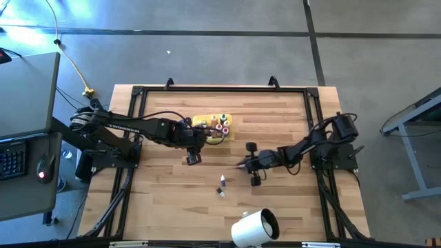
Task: Pick & Place food coloring
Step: Put the small purple food coloring bottle into the yellow container
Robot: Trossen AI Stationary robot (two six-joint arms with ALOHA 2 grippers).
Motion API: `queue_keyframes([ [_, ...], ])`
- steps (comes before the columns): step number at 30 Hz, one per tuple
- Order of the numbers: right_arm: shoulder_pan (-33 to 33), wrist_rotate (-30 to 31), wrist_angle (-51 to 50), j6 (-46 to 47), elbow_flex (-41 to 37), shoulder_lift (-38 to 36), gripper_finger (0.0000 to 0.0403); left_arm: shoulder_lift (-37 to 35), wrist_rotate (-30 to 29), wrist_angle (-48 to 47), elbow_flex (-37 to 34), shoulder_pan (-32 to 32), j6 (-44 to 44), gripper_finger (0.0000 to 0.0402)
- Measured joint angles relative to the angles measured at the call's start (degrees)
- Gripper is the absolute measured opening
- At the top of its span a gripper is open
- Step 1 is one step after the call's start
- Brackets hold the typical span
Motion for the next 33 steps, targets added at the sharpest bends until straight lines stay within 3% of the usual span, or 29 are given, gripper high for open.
queue_keyframes([
  [4, 0.03, 0.11, -5.37, 3.08, 0.07, -2.21, 0.0050, 0.00, 0.00, 0.00, 0.00, 0.00, 0.01, 0.0168],
  [9, 0.01, 1.58, -13.29, 7.23, 0.15, -2.24, 0.0097, 0.00, 0.01, 0.00, 0.00, 0.02, 0.01, 0.0168],
  [14, 0.25, 2.12, -14.24, 10.48, 0.12, -2.28, 0.0139, 0.00, 0.04, 0.00, 0.00, 0.01, 0.00, 0.0168],
  [21, 0.27, 0.12, -11.08, 4.49, -0.79, -3.34, 0.0148, 0.00, 0.07, 0.00, 0.00, 0.01, 0.00, 0.0168],
  [25, 0.32, 0.11, -12.04, -1.37, -0.04, -10.19, 0.0149, 0.00, 0.04, 0.02, 0.00, 0.00, -0.15, 0.0168],
  [29, 0.12, 2.81, -20.25, -1.94, -0.24, -20.01, 0.0149, 0.00, -0.31, -0.07, 0.00, 0.01, -0.01, 0.0168],
  [33, 0.07, 3.88, -33.13, -0.64, -0.05, -29.95, 0.0149, 0.00, -5.51, -0.62, 0.02, 0.00, 0.09, 0.0168],
])
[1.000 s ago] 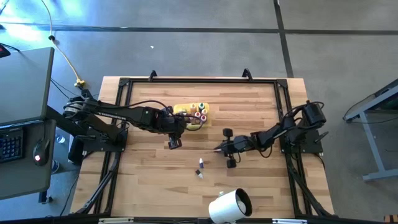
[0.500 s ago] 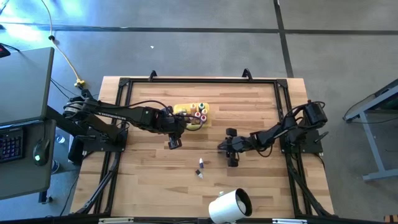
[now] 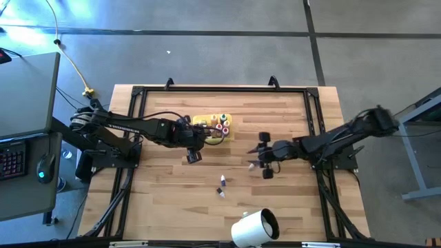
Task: Pick & Place food coloring
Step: Put the small purple food coloring bottle into the yellow container
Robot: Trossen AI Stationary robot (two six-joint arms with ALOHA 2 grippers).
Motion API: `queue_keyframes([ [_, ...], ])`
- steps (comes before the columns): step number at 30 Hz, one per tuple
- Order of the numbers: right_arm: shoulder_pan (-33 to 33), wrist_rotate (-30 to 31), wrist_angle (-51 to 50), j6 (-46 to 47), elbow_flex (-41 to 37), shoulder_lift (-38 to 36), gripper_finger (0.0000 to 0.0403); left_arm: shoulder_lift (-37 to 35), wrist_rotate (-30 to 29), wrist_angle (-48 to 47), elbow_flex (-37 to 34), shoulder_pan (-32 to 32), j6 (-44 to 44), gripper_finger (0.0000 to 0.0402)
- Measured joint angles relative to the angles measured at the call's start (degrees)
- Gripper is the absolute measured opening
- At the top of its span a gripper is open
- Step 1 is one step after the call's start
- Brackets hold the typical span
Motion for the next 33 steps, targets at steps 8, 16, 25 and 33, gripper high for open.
queue_keyframes([
  [8, -0.04, -7.94, -10.94, 0.88, -3.47, -2.75, 0.0149, 0.00, -6.48, -1.89, 0.00, 0.02, 1.09, 0.0168],
  [16, -4.11, -11.51, 6.73, -5.10, -10.44, 4.19, 0.0149, -0.02, -4.58, -0.88, 0.00, 0.02, -0.68, 0.0168],
  [25, -10.27, -20.08, 19.95, -7.96, -11.69, 18.40, 0.0149, -0.02, -1.85, 0.86, 0.02, 0.02, -1.21, 0.0168],
  [33, -12.99, -22.59, 24.89, -8.05, -11.58, 24.82, 0.0131, -0.02, -1.83, 0.36, 0.02, 0.02, -3.06, 0.0168],
])
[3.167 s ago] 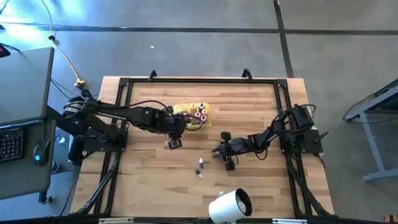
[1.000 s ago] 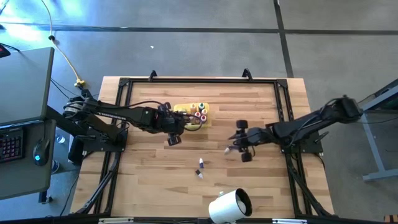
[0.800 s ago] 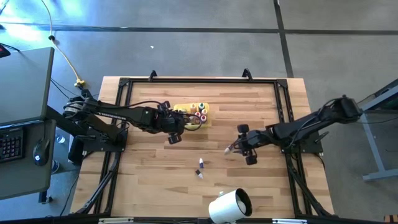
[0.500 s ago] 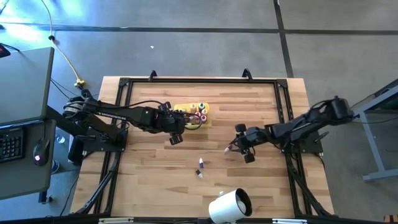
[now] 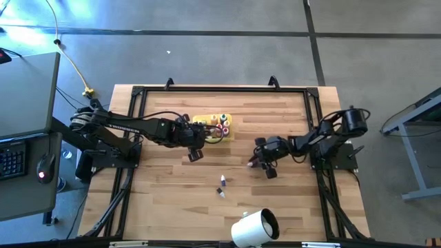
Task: Pick & Place food coloring
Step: Put the small purple food coloring bottle into the yellow container
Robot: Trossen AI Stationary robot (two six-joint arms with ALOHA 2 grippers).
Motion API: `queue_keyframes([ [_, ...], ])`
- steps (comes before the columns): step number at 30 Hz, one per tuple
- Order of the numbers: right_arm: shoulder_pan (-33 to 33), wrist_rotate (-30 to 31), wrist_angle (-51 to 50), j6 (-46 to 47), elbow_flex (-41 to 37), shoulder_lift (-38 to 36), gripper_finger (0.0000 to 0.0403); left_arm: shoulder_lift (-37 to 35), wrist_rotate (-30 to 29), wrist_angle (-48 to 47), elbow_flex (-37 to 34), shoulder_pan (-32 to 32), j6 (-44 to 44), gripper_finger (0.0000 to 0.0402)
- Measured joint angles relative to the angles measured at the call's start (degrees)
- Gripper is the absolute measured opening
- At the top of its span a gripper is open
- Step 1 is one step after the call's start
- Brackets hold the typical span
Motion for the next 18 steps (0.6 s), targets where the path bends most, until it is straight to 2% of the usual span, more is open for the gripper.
queue_keyframes([
  [7, -0.52, -0.08, 4.31, 3.74, -0.30, -0.06, 0.0069, 0.00, -0.55, -2.12, 0.00, 0.00, 0.00, 0.0168],
  [10, -0.49, 0.53, 8.69, 4.83, -0.32, 0.11, 0.0069, 0.00, -0.63, -3.05, 0.00, 0.00, 0.00, 0.0168],
  [12, -0.58, 3.54, 12.57, 6.67, 0.43, 0.25, 0.0071, 0.00, -2.15, -2.88, 0.00, 0.00, -0.30, 0.0168],
  [15, -0.60, 9.61, 17.73, 7.92, 4.86, 0.00, 0.0088, 0.00, -7.12, -2.85, 0.00, -0.02, -2.81, 0.0168],
  [18, -0.58, 13.20, 16.23, 5.67, 12.16, 0.11, 0.0092, 0.00, -12.20, -3.03, 0.00, -0.02, -3.00, 0.0168],
])
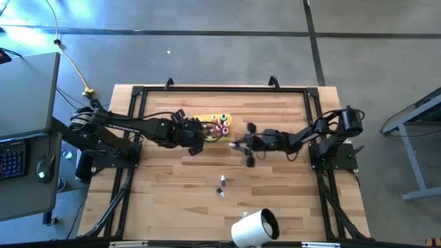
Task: Pick & Place food coloring
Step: Put the small purple food coloring bottle into the yellow container, then put the small green food coloring bottle into the yellow container
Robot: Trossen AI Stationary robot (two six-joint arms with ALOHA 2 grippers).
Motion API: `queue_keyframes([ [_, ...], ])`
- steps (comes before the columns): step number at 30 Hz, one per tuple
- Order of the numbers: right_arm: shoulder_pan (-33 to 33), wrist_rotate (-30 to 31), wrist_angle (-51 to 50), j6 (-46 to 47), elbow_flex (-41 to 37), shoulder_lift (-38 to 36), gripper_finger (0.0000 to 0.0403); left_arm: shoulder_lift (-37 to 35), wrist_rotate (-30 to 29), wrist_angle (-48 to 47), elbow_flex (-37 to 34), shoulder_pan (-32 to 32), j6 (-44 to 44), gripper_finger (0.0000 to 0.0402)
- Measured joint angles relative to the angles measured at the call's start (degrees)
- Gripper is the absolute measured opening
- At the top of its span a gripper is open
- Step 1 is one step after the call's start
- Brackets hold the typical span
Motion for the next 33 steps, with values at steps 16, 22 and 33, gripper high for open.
queue_keyframes([
  [16, -8.30, 4.68, -65.28, -11.59, 53.60, 13.30, 0.0119, 0.00, -4.80, -1.75, -0.02, 0.01, 0.01, 0.0168],
  [22, -7.53, 4.78, -72.56, -12.00, 60.71, 18.92, 0.0152, 0.00, -3.01, -3.26, -0.02, 0.00, -0.21, 0.0168],
  [33, 1.18, 30.43, -100.85, -11.74, 71.45, 9.78, 0.0156, 0.10, 13.30, -1.08, -0.17, -2.81, 2.69, 0.0168],
])
